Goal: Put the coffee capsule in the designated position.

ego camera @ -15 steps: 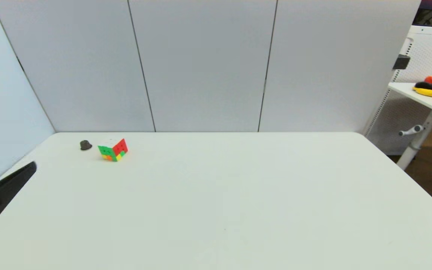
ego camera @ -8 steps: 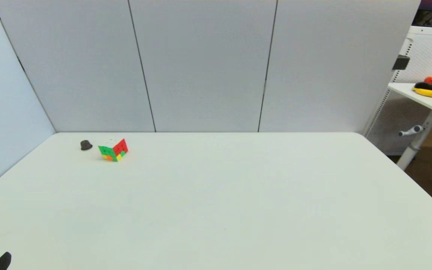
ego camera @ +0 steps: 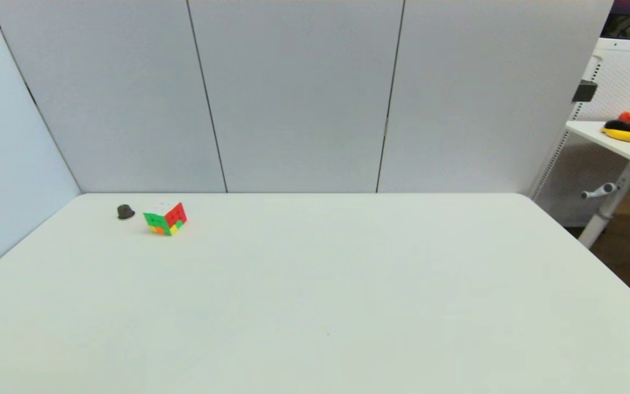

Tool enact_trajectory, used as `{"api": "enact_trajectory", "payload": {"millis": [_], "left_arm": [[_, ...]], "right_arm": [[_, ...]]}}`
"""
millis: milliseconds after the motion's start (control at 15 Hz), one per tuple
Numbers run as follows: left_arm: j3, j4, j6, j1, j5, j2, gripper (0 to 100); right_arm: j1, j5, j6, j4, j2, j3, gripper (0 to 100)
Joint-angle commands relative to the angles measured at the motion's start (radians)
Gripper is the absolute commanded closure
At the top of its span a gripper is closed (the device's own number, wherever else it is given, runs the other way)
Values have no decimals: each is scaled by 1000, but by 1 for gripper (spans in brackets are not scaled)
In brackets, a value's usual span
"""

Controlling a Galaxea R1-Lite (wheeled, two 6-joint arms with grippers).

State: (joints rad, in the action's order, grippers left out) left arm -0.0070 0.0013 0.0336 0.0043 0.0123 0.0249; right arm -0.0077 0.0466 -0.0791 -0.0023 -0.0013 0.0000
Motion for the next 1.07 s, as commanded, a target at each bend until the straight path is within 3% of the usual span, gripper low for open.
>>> {"api": "enact_trajectory", "payload": {"millis": [67,1067], "left_arm": [[7,-1,-49,0,8,-25,0],[7,-3,-93,0,14,-25,0]], "right_arm": [[0,-1,-1,1,1,0,0],[0,2,15,-1,1,2,0]]}}
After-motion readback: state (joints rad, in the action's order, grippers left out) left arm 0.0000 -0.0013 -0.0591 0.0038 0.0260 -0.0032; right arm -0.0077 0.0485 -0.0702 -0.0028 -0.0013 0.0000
